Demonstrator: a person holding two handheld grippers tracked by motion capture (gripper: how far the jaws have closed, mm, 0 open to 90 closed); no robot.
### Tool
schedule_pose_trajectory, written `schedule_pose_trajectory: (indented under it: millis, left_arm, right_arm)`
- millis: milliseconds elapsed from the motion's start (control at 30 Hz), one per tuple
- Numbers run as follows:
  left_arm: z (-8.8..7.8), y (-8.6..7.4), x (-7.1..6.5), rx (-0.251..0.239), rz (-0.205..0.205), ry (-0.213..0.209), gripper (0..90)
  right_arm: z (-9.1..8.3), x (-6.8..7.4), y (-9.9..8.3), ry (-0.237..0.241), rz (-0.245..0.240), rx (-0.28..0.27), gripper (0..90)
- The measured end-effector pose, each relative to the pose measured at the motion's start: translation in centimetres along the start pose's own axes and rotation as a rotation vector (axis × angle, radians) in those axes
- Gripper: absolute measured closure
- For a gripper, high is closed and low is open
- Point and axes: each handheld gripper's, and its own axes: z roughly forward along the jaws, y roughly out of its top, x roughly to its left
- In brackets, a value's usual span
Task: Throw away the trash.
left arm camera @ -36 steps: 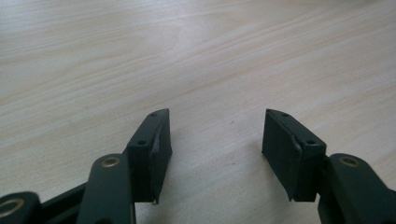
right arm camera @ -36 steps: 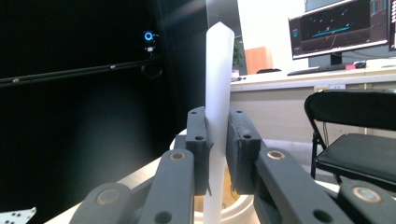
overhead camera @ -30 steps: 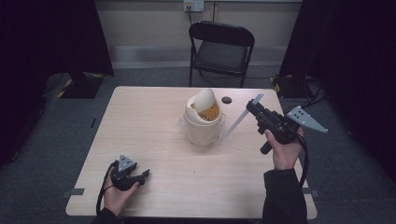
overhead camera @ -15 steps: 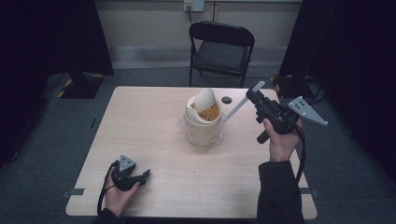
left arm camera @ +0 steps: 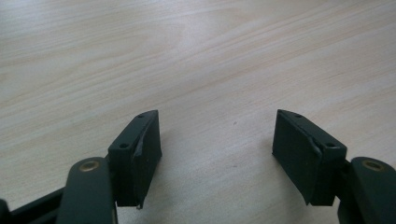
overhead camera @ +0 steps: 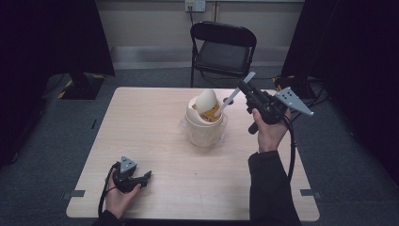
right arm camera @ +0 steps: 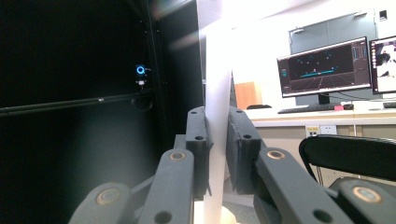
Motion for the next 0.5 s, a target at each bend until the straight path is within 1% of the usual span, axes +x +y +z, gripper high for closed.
schedule_pose_trajectory:
  millis: [67,100,200,300,333,400,500]
  left_arm:
    - [0.0,0.0,0.0,0.0,-0.001,-0.001,32.2]
    - [0.0,0.0,0.0,0.0,0.0,0.0,32.2]
    - [0.0,0.0,0.0,0.0,0.0,0.0,32.1]
    - [0.0,0.0,0.0,0.0,0.0,-0.001,32.1]
    - [0.0,0.0,0.0,0.0,0.0,0.0,32.1]
    - [0.0,0.0,0.0,0.0,0.0,0.0,32.1]
    - [0.0,0.0,0.0,0.0,0.0,0.0,32.1]
  right_arm:
    - [0.7,0.0,-0.8,-0.006,-0.008,0.019,81.5]
    - [0.7,0.0,-0.8,-0.006,-0.008,0.019,81.5]
    - [1.7,0.1,-1.9,-0.011,-0.028,0.057,81.5]
    - [2.1,0.2,-2.4,-0.014,-0.028,0.072,81.4]
    - [2.5,0.1,-3.1,-0.018,-0.031,0.099,81.3]
    - [2.6,0.1,-3.3,-0.021,-0.035,0.11,81.2]
    - [3.1,0.0,-4.4,-0.029,-0.043,0.155,81.2]
